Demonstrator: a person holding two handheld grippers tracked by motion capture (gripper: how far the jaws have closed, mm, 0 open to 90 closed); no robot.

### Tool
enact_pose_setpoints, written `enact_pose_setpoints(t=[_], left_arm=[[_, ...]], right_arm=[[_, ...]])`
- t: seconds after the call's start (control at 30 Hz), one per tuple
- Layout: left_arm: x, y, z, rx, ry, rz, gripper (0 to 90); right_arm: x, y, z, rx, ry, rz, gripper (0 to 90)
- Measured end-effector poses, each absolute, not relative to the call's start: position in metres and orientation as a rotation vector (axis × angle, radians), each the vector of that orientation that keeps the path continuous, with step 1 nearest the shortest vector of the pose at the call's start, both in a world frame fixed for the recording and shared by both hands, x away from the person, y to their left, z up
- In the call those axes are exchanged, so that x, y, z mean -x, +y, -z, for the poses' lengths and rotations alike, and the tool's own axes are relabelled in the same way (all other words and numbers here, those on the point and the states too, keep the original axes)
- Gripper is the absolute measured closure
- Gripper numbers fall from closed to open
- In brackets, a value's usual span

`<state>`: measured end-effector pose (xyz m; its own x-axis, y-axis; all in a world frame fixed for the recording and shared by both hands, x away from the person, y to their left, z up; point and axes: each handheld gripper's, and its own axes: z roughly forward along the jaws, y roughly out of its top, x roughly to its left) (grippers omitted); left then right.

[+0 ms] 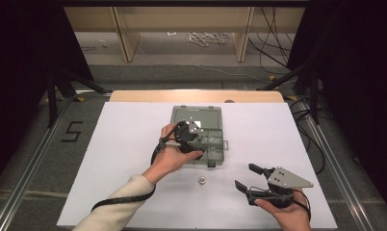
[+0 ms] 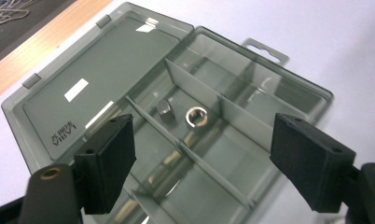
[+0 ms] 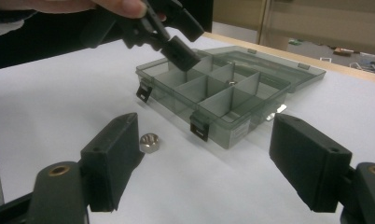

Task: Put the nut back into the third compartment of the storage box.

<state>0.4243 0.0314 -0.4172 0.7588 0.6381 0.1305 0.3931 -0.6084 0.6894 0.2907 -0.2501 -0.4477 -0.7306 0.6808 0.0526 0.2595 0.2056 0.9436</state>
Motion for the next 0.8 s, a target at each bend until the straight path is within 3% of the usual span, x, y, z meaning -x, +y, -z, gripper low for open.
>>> enact_pose_setpoints(t=[0.8], left_arm=[[-0.377,0.027,0.429,-2.483,0.593,-0.364,25.4]], right_arm=[[-0.292,-0.251,0.447,-0.856,2.102,-1.519,25.2]])
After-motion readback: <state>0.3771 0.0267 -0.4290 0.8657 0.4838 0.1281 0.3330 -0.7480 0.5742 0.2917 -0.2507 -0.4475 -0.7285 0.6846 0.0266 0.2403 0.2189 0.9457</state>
